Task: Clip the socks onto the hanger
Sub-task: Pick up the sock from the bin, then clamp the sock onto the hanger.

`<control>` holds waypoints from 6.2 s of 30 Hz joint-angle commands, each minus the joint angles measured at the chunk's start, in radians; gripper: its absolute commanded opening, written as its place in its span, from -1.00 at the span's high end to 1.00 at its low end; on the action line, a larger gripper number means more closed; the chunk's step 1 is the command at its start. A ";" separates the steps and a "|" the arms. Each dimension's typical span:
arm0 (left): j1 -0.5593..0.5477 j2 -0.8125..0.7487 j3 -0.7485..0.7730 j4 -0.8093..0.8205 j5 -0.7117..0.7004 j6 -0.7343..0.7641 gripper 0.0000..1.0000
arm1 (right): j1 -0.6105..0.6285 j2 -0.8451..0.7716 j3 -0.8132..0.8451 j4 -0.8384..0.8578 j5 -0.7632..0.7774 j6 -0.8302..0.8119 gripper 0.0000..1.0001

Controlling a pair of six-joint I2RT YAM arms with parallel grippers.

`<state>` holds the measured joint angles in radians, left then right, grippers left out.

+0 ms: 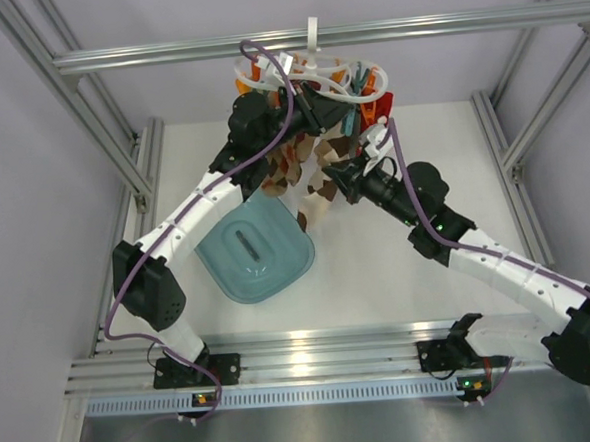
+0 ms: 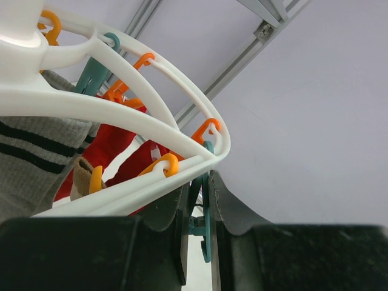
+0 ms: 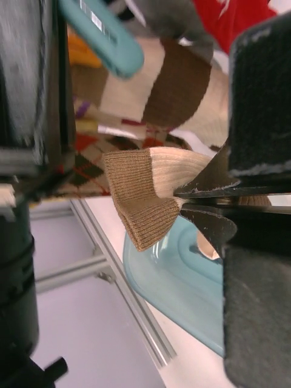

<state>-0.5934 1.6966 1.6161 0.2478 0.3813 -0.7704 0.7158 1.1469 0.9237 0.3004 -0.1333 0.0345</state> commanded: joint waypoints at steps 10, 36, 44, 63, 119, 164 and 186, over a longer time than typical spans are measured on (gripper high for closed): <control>0.044 0.000 -0.036 -0.010 -0.039 -0.032 1.00 | -0.056 -0.091 -0.022 -0.033 0.246 -0.027 1.00; 0.030 0.018 -0.030 -0.033 -0.065 -0.012 1.00 | -0.055 -0.075 0.020 -0.023 0.304 0.028 1.00; 0.021 0.017 -0.038 -0.030 -0.067 -0.013 1.00 | -0.053 -0.046 0.067 -0.040 0.296 0.099 1.00; 0.015 0.023 -0.036 -0.022 -0.079 -0.012 1.00 | -0.053 -0.058 0.093 -0.119 0.342 0.180 1.00; -0.003 0.034 -0.012 -0.059 -0.130 0.010 1.00 | -0.007 -0.003 0.161 -0.192 0.397 0.283 1.00; -0.019 0.025 -0.027 -0.111 -0.162 0.063 1.00 | 0.013 0.045 0.257 -0.261 0.495 0.263 1.00; -0.017 0.011 -0.035 -0.117 -0.145 0.020 0.44 | 0.011 0.054 0.284 -0.248 0.532 0.255 1.00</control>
<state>-0.6304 1.6989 1.6135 0.2333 0.2722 -0.7330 0.7139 1.1957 1.1488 -0.0032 0.3733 0.2970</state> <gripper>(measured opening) 0.272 0.015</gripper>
